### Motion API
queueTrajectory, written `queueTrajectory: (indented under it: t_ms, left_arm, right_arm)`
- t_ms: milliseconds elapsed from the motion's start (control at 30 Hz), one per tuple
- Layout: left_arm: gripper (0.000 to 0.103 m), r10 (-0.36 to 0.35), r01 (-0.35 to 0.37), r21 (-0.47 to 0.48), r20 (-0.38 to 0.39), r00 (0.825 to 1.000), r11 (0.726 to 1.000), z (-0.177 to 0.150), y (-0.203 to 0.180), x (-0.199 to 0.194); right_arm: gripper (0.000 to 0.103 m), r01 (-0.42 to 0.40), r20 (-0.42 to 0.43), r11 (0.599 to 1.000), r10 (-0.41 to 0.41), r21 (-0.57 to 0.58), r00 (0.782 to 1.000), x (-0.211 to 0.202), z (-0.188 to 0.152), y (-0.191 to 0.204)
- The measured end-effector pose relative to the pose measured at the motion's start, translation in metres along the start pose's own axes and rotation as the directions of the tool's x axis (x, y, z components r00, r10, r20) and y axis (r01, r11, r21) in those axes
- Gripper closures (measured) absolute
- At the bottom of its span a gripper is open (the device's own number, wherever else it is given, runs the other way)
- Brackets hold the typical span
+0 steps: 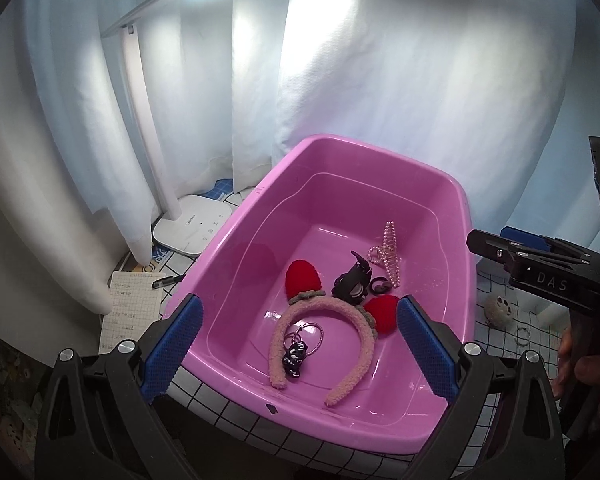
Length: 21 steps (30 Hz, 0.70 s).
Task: Organize jewelry
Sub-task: 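Withdraw both tools from the tub back toward the table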
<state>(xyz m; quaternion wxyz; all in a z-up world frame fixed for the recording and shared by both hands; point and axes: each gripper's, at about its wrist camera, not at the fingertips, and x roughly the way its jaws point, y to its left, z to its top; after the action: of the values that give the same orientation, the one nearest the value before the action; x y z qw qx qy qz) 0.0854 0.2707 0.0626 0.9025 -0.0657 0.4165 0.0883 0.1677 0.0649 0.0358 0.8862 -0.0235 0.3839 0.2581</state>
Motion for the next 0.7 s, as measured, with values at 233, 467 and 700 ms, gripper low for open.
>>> queueTrajectory:
  t_ms: [233,467,700]
  left_arm:
    - [0.007,-0.080,0.078,0.066,0.036,0.996,0.995,-0.003,-0.049,-0.022]
    - [0.007,-0.171,0.162,0.129,0.057,0.984,0.978,-0.023,-0.114,-0.049]
    - [0.006,-0.225,0.222,0.182,-0.006,0.974,0.958,-0.060,-0.183,-0.054]
  right_arm:
    - [0.038,0.076,0.084,0.993,-0.083,0.085,0.993,-0.069,-0.038,-0.054]
    - [0.035,0.195,0.097,0.961,-0.217,0.196,0.971,-0.144,-0.103,-0.134]
    - [0.035,0.259,0.023,0.923,-0.277,0.286,0.961,-0.185,-0.187,-0.197]
